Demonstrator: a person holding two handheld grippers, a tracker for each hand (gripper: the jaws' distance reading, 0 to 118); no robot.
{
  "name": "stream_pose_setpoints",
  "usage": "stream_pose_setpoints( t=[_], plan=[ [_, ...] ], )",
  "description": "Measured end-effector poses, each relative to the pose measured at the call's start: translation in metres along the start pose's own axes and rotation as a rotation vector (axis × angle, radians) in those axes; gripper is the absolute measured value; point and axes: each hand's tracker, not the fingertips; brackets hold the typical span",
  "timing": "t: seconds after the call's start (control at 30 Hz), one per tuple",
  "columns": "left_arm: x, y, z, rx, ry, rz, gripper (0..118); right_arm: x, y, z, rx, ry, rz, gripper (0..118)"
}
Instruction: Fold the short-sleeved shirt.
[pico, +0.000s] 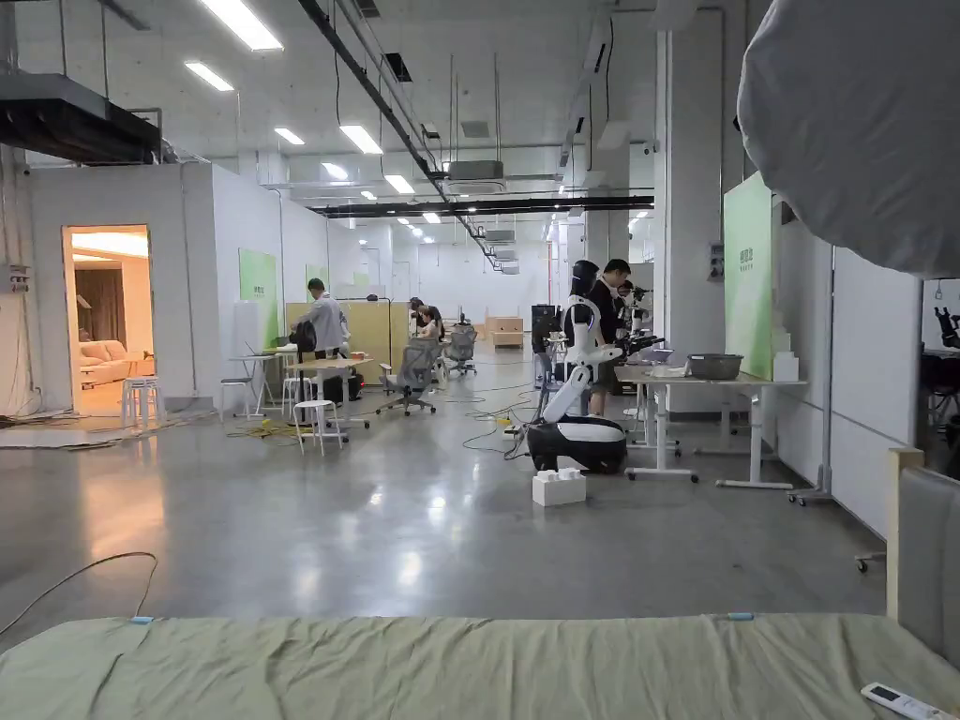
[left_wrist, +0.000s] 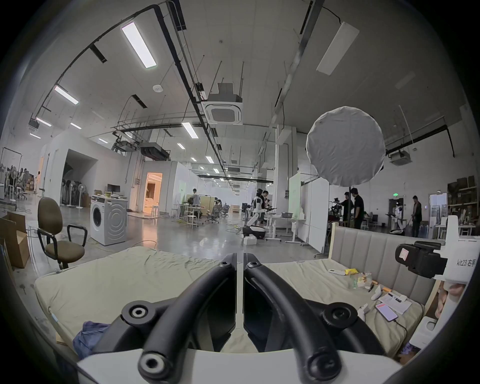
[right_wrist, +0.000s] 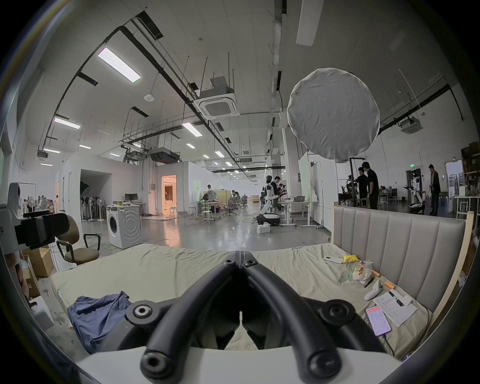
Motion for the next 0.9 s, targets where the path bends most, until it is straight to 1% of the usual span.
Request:
stream_pose_setpoints(
  t=[0.3,0.53,0.7,0.83,0.9],
  plan=[
    [0.0017,-0.0016,-0.0014,-0.010,0.001,-0.015,4,0.0022,-0.0009,0.0003,0.007,-0.009,-0.004,0],
    [-0.0008,-0.0020,-0.0029,-0.020,0.007,-0.006,4,0.0054,0.0005,-0.0005,0.011,-0.023,-0.009,0],
    [-0.0020,-0.0025,-0.0049,-0.017,0.009,0.014,4,0.0068,-0.0014,-0.0029,0.013,-0.025,-0.026,0],
    [-0.0012,-0.0056,-0.0040,0.003,0.025,0.025,4,0.0050,-0.0028,-0.0026,0.006,-0.029,0.002,0],
    [-0.0025,-0.0031,-0.0065,-0.002,0.029,0.033,4,0.0053,-0.0011,-0.0024,0.011,-0.031,0.000,0]
  ],
)
